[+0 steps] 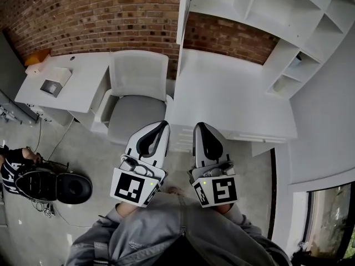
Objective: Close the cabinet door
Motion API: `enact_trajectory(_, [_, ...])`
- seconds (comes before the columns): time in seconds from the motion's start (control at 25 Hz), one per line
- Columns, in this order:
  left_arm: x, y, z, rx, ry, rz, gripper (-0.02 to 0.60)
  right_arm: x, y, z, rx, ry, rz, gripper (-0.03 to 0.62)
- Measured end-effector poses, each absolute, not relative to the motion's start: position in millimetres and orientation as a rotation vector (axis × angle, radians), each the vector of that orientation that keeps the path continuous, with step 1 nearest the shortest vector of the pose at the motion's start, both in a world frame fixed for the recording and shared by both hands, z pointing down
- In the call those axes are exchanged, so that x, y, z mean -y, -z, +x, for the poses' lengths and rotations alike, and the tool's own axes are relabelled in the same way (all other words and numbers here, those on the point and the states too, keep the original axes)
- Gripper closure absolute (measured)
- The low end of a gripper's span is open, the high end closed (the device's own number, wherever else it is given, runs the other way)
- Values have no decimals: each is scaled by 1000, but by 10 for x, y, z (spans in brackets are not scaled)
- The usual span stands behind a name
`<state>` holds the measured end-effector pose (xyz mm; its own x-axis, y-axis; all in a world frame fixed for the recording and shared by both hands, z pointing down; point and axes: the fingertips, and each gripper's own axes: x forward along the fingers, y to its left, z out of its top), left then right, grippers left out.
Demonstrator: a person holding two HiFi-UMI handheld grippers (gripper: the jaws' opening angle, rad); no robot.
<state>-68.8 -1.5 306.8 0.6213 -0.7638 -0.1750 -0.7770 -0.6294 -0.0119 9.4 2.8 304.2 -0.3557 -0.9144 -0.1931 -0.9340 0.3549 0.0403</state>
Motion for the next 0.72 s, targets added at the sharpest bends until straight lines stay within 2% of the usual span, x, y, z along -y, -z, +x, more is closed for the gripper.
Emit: enact_trajectory(0.72, [932, -3191, -785, -1338, -236, -2762, 575, 815, -3129, 105, -2459, -225, -1760, 568])
